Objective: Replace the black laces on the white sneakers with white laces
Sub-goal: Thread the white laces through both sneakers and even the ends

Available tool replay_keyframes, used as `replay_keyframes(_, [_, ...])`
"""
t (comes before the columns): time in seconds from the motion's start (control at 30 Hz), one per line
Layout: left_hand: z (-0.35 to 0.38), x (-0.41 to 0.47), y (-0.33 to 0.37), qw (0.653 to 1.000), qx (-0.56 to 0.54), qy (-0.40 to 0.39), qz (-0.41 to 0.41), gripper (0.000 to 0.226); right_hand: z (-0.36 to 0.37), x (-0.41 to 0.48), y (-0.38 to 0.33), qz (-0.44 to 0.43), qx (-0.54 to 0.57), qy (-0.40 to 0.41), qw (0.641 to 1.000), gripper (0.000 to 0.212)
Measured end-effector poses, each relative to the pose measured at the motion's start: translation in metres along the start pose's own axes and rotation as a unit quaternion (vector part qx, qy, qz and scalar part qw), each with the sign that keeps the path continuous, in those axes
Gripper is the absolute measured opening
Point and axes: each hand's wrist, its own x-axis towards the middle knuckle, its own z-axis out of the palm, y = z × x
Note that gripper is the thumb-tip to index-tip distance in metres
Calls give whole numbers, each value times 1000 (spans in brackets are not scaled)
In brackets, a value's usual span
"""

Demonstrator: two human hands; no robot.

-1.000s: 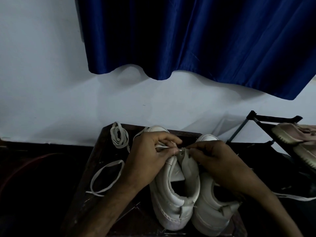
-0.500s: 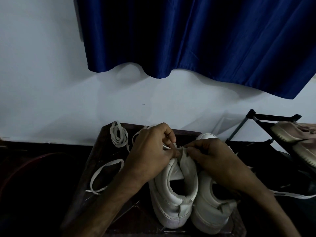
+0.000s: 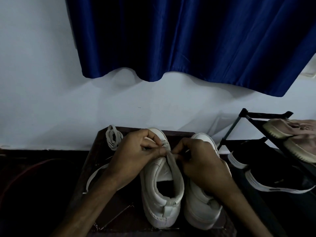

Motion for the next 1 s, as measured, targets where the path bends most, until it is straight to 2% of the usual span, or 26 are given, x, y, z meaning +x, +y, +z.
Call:
replay_keyframes(0.1, [7, -16, 5, 1000, 5, -5, -10, 39, -1, -3, -8, -17, -55, 5, 998, 11])
replay_keyframes(0.17, [15, -26, 2, 999, 45, 17, 18, 47, -3, -3, -12, -33, -60, -8, 998, 14])
replay_keyframes(0.37, [28, -37, -8, 994, 64, 80, 27, 41, -32, -3, 0, 4, -88, -1, 996, 9])
replay_keyframes(0.5, [29, -37, -9, 996, 39, 77, 21, 40, -60, -6, -2, 14, -144, -102, 984, 9])
replay_keyframes(0.57, [27, -36, -10, 997, 31, 73, 25, 39, -54, -2, -5, 7, -137, -119, 983, 7])
replay_keyframes(0.63, [27, -35, -11, 997, 24, 65, 28, 38, -38, 3, -6, -17, -112, -123, 986, 15])
replay_keyframes(0.7, [27, -34, -12, 997, 29, 62, 31, 39, -22, 5, -6, -32, -80, -94, 992, 18])
replay_keyframes(0.83, [30, -33, -16, 992, 96, 73, 46, 45, -10, 1, 1, -57, -73, 0, 996, 11])
replay_keyframes(0.9, [30, -31, -18, 982, 163, 75, 65, 51, -12, 1, 7, -72, -45, -21, 996, 12])
replay_keyframes(1.0, [28, -29, -18, 968, 221, 80, 83, 45, -36, 4, 15, -101, -60, -80, 990, 10])
